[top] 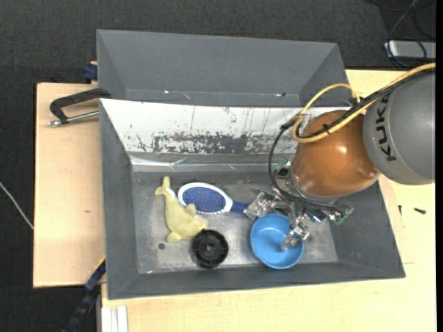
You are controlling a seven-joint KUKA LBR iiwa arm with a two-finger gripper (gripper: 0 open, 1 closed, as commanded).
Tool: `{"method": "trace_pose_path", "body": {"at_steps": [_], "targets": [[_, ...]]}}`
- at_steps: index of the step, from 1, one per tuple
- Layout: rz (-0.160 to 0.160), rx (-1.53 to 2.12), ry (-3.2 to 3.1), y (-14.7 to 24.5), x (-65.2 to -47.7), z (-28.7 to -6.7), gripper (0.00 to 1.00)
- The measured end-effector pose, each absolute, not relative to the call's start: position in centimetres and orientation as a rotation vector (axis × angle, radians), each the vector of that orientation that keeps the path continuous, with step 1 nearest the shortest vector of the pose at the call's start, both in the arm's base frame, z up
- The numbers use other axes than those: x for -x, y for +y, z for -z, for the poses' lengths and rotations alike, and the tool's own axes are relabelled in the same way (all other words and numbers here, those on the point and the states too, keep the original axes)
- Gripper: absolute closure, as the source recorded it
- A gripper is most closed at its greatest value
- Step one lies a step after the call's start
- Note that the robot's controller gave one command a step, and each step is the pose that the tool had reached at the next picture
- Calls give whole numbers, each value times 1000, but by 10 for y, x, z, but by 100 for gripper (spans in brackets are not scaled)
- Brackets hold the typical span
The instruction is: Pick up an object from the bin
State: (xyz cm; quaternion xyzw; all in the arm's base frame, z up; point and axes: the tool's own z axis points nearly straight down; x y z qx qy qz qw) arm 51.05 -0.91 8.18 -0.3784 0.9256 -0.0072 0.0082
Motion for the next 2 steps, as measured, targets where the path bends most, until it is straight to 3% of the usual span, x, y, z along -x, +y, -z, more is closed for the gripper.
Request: {"method": "trace_pose_path", "body": {"at_steps": [1, 2], "targets": [[45, 1510, 2742, -4, -515, -82, 0], [11, 1838, 2543, 8, -507, -74, 0]]}}
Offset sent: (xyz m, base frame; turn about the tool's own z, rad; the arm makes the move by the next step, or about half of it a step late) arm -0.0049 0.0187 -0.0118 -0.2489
